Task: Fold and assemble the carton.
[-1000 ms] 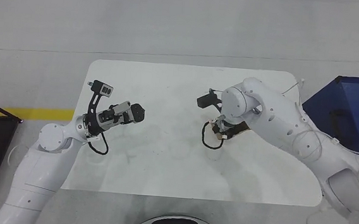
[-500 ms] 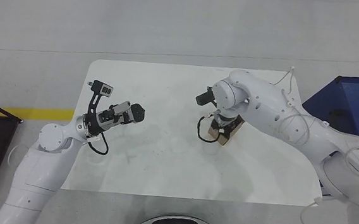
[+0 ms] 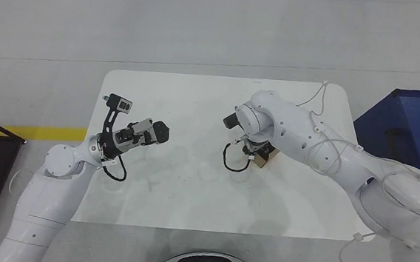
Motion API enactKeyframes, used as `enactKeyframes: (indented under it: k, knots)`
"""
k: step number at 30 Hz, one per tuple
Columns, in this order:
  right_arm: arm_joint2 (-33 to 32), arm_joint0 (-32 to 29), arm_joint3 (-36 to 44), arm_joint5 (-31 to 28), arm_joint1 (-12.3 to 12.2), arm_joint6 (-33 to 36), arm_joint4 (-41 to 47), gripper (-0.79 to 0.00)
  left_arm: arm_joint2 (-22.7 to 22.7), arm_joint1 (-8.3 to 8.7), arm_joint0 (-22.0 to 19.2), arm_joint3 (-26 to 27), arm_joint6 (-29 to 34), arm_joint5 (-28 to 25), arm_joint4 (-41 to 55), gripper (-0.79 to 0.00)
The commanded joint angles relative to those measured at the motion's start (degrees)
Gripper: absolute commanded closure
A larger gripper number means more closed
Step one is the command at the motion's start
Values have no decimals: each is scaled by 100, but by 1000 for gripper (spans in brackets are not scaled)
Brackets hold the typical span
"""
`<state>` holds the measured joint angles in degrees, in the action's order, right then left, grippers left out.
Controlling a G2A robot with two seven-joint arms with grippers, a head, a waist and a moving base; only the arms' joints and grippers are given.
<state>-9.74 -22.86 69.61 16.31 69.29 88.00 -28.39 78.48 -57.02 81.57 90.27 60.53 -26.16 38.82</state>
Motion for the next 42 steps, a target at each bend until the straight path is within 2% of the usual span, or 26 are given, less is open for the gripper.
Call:
enactKeyframes:
  k: [1, 3, 6, 9, 11, 12, 13, 14, 16, 19, 20, 22, 23, 25, 26, 27, 29, 31, 32, 37, 42]
  knots:
    - [0, 15, -61, 0, 17, 0, 146, -292, 0, 0, 0, 0, 0, 0, 0, -785]
    - [0, -5, 12, -1, 12, 0, 228, -209, 0, 0, 0, 0, 0, 0, 0, -785]
    - [0, -15, 79, -1, -48, 0, 356, -154, 0, 0, 0, 0, 0, 0, 0, -785]
    - [0, -8, 163, 0, -146, 0, 483, -169, 0, 0, 0, 0, 0, 0, 0, -785]
    - [0, 20, 254, 0, -227, 0, 510, -265, 0, 0, 0, 0, 0, 0, 0, -785]
    - [0, 20, 337, 0, -273, 0, 514, -342, 0, 0, 0, 0, 0, 0, 0, -785]
    - [0, 28, 426, 6, -326, -5, 517, -486, 0, 0, 0, 0, 0, 0, 0, -785]
    - [0, 31, 551, 47, -385, -46, 508, -594, 0, 0, 0, 0, 0, 0, 0, -785]
    - [0, 16, 881, 196, -529, -195, 478, -677, 0, 0, 0, 0, 0, 0, 0, -785]
    - [0, 3, 1662, 715, -828, -714, 373, -748, 0, 0, 0, 0, 0, 0, 0, -785]
    - [0, -41, 2064, 914, -964, -913, 331, -711, 0, 0, 0, 0, 0, 0, 0, -785]
    - [0, -146, 2763, 1286, -1242, -1285, 222, -730, 0, 0, 0, 0, 0, 0, 0, -785]
    - [0, -257, 3366, 1617, -1504, -1616, 201, -754, 0, 0, 0, 0, 0, 0, 0, -785]
    - [0, -401, 4077, 2059, -1868, -2059, 190, -785, 0, 0, 0, 0, 0, 0, 0, -785]
    - [0, -538, 4635, 2428, -2172, -2428, 220, -785, 0, 0, 0, 0, 0, 0, 0, -785]
    - [-2, -607, 4912, 2610, -2324, -2610, 254, -785, 0, 0, 0, 0, 0, 0, 0, -785]
    - [-89, -843, 5835, 3279, -2847, -3280, 466, -785, 0, 0, 0, 0, 0, 0, 0, -785]
    - [-261, -1042, 6503, 3776, -3265, -3778, 680, -785, 0, 0, 0, 0, 0, 0, 0, -785]
    - [-383, -1127, 6503, 3896, -3435, -3899, 789, -785, 0, 0, 0, 0, 0, 0, 0, -785]
    - [-1198, -1736, 6503, 3548, -4100, -4422, 1516, -785, 0, 0, 0, 0, 0, 0, 0, -785]
    - [-1931, -2800, 6492, 3127, -4761, -5494, 2682, -785, 0, 0, 0, 0, 0, 0, 0, -785]
